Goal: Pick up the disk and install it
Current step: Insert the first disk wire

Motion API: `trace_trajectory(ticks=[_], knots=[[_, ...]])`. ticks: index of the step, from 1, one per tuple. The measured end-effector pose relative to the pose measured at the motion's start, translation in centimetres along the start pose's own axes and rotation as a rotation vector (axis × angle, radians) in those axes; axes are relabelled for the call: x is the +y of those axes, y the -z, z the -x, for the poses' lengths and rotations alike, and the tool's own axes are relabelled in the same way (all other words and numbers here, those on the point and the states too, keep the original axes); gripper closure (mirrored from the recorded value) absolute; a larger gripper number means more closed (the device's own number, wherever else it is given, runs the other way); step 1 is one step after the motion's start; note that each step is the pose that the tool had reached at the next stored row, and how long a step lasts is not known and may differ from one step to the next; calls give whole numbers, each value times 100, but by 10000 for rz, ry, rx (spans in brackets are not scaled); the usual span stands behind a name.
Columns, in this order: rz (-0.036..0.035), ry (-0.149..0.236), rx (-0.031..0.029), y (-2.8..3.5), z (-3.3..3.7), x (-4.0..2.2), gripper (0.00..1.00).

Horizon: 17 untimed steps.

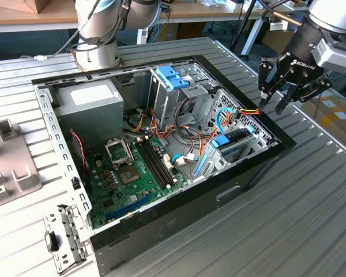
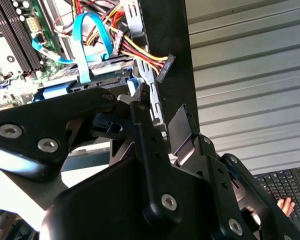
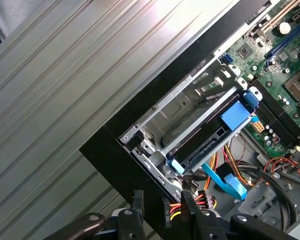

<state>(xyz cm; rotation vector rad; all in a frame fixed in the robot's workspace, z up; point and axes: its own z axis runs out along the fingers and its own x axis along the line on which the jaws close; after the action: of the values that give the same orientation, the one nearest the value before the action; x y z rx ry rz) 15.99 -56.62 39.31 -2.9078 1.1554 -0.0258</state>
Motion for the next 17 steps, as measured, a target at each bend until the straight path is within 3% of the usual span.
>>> trace_trajectory(ticks=[17], knots=[[1, 0, 1, -122, -83, -144, 57]])
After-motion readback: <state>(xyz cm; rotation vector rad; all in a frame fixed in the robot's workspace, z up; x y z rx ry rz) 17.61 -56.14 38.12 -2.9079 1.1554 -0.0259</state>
